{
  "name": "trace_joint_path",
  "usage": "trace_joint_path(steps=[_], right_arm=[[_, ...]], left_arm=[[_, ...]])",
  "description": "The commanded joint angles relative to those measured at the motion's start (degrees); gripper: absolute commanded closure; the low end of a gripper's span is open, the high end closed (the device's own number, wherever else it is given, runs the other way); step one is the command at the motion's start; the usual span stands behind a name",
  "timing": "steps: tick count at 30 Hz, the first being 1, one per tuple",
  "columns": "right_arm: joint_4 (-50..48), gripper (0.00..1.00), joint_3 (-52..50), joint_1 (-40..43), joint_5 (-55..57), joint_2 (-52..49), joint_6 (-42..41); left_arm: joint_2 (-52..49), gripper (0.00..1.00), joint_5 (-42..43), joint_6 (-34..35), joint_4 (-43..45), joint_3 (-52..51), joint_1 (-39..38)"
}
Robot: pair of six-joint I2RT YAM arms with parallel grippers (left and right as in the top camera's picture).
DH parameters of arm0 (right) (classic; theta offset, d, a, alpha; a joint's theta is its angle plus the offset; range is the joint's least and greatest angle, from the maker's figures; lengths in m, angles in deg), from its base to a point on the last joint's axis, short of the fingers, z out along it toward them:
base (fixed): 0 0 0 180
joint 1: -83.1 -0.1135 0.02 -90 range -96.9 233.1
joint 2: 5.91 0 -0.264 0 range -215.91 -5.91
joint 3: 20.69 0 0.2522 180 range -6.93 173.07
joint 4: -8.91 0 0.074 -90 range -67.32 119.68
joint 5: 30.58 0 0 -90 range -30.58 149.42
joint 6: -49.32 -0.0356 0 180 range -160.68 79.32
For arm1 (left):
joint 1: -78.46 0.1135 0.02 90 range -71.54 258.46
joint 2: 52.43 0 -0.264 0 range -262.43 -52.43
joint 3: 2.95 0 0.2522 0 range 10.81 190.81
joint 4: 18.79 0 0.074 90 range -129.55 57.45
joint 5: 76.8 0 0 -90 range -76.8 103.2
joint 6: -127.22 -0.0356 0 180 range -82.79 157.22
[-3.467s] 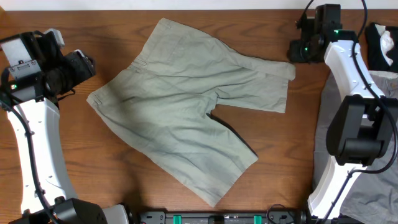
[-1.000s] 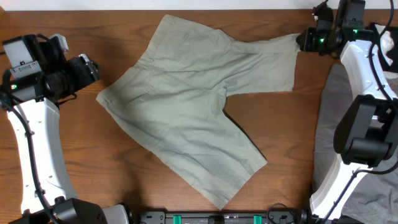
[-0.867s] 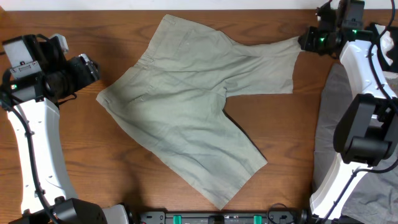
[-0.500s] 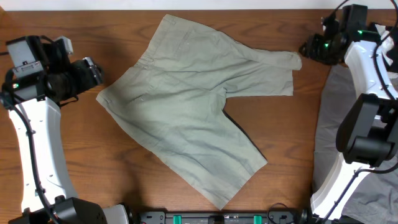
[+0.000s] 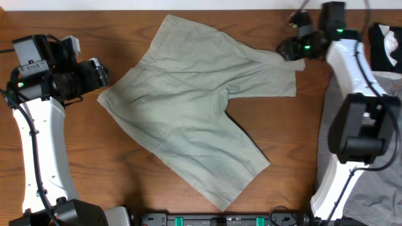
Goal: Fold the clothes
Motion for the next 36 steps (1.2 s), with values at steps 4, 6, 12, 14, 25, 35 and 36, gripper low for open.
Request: trace_joint_path(steps=[4,6,12,14,25,35,36], right_arm=[[-1.6,0.41,0.1,-2.9,6.8,-4.9,10.4],[-2.1,0.41,0.1,-3.0,6.6,-5.7,10.4],[-3.6,0.61,0.1,-2.7,6.8,-6.6,10.4],[-4.8,0.83,0.2,-2.3,6.8,-6.6,9.6],[-11.4,0.98,0.6,1.6,-5.5,-6.6,-0.5],[-7.9,0.57,0.6,1.0,-11.4,-7.0,5.1],[-7.4,0.56,0.6,0.8,-11.1,-7.1,5.3]], left_arm=[[-0.6,0.24,0.3,-0.8,0.0,0.0,-0.2],[-0.6,0.24,0.3,-0.8,0.0,0.0,-0.2],[-0.6,0.24,0.3,-0.7,0.0,0.0,-0.2],[-0.6,0.24,0.3,-0.7,0.0,0.0,-0.2],[-0.6,0.19,0.3,-0.7,-0.2,0.0,-0.2],[-0.6,0.18,0.3,-0.8,-0.2,0.0,-0.2],[-0.6,0.18,0.3,-0.7,-0.2,0.0,-0.2]])
